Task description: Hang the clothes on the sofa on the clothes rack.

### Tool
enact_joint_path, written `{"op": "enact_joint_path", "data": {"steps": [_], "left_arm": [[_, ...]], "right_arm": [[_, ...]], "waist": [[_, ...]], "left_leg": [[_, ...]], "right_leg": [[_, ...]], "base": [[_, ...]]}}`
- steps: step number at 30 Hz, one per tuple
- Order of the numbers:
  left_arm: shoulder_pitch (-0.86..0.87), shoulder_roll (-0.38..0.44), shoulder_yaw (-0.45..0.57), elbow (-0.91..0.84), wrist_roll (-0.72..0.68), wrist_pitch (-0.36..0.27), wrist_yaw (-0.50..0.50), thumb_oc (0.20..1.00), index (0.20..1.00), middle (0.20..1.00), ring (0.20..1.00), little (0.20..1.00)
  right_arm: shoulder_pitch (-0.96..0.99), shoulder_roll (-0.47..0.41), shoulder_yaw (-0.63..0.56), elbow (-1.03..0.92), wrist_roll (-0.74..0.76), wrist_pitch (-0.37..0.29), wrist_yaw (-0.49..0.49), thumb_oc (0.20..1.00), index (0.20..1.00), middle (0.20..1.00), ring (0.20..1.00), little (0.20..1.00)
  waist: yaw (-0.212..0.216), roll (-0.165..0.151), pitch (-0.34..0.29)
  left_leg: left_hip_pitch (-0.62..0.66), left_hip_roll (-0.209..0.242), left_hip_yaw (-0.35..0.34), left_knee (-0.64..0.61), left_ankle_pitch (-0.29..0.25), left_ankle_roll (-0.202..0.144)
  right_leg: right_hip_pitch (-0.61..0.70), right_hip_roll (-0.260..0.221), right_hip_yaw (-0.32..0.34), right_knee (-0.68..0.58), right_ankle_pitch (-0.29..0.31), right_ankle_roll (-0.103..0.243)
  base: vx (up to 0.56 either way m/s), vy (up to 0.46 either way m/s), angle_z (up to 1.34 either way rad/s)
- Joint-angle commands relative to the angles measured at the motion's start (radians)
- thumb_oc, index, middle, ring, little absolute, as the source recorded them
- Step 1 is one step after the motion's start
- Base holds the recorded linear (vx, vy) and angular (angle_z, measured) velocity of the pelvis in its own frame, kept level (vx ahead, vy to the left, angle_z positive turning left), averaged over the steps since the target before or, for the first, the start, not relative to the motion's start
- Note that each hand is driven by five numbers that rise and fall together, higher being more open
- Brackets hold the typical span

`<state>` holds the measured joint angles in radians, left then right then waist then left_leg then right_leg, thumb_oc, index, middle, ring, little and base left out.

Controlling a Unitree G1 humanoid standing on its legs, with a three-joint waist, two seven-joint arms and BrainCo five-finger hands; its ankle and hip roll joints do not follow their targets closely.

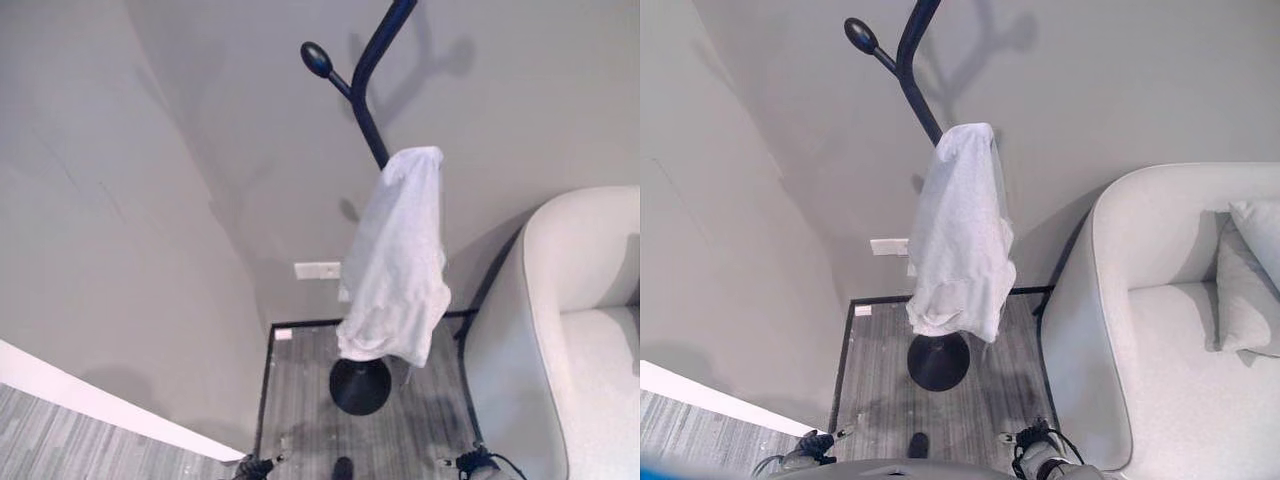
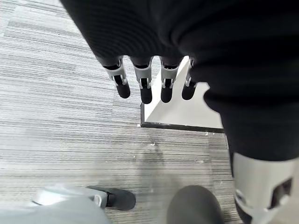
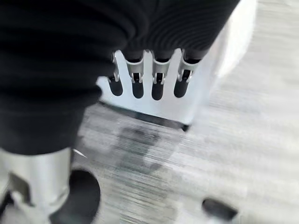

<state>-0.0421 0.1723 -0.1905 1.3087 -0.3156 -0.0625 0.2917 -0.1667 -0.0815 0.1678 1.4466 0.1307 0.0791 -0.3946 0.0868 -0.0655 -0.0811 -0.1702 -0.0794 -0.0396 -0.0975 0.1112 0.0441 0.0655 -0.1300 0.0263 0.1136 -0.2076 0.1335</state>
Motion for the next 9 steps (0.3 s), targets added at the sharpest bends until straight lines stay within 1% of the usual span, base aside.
{"op": "enact_joint_path", "data": {"steps": [1, 2, 3, 4, 6, 9], "left_arm": [[-0.044, -0.001, 0.058, -0.018, -0.126, -0.041, -0.029, 1.0, 1.0, 1.0, 1.0, 1.0], [-0.041, -0.002, 0.065, -0.022, -0.148, -0.044, -0.045, 1.0, 1.0, 1.0, 1.0, 1.0], [-0.031, -0.003, 0.093, -0.031, -0.213, -0.043, -0.072, 1.0, 1.0, 1.0, 1.0, 1.0], [-0.028, -0.005, 0.109, -0.025, -0.25, -0.041, -0.084, 1.0, 1.0, 1.0, 1.0, 1.0], [-0.023, -0.011, 0.129, -0.021, -0.292, -0.043, -0.102, 1.0, 1.0, 1.0, 1.0, 1.0], [-0.021, -0.015, 0.13, -0.01, -0.302, -0.044, -0.115, 1.0, 1.0, 1.0, 1.0, 1.0]], "right_arm": [[-0.032, -0.021, -0.146, 0.066, 0.375, -0.054, 0.027, 1.0, 1.0, 1.0, 1.0, 1.0], [-0.029, -0.023, -0.174, 0.078, 0.424, -0.057, 0.035, 1.0, 1.0, 1.0, 1.0, 1.0], [-0.021, -0.026, -0.244, 0.115, 0.544, -0.061, 0.045, 1.0, 1.0, 1.0, 1.0, 1.0], [-0.021, -0.025, -0.263, 0.126, 0.586, -0.058, 0.05, 1.0, 1.0, 1.0, 1.0, 1.0], [-0.023, -0.019, -0.281, 0.14, 0.638, -0.058, 0.054, 1.0, 1.0, 1.0, 1.0, 1.0], [-0.03, -0.013, -0.287, 0.143, 0.676, -0.064, 0.059, 1.0, 1.0, 1.0, 1.0, 1.0]], "waist": [[0.019, -0.004, 0.056], [0.02, -0.003, 0.052], [0.019, -0.002, 0.047], [0.019, -0.003, 0.045], [0.02, -0.004, 0.043], [0.02, -0.004, 0.044]], "left_leg": [[0.099, -0.006, -0.022, 0.01, -0.136, -0.009], [0.096, -0.006, -0.022, 0.01, -0.134, -0.01], [0.1, -0.008, -0.024, 0.01, -0.138, -0.01], [0.102, -0.009, -0.023, 0.01, -0.139, -0.01], [0.105, -0.009, -0.023, 0.01, -0.142, -0.011], [0.107, -0.008, -0.021, 0.01, -0.143, -0.011]], "right_leg": [[0.07, -0.086, -0.01, -0.147, 0.406, 0.05], [0.068, -0.086, -0.009, -0.147, 0.409, 0.05], [0.072, -0.087, -0.01, -0.147, 0.411, 0.051], [0.074, -0.087, -0.009, -0.147, 0.412, 0.051], [0.075, -0.087, -0.007, -0.147, 0.412, 0.05], [0.075, -0.087, -0.004, -0.145, 0.413, 0.05]], "base": [[0.01, -0.015, 0.08], [0.01, -0.009, 0.09], [0.0, -0.003, 0.09], [0.0, -0.006, 0.06], [0.0, -0.005, 0.02], [-0.01, -0.003, 0.01]]}}
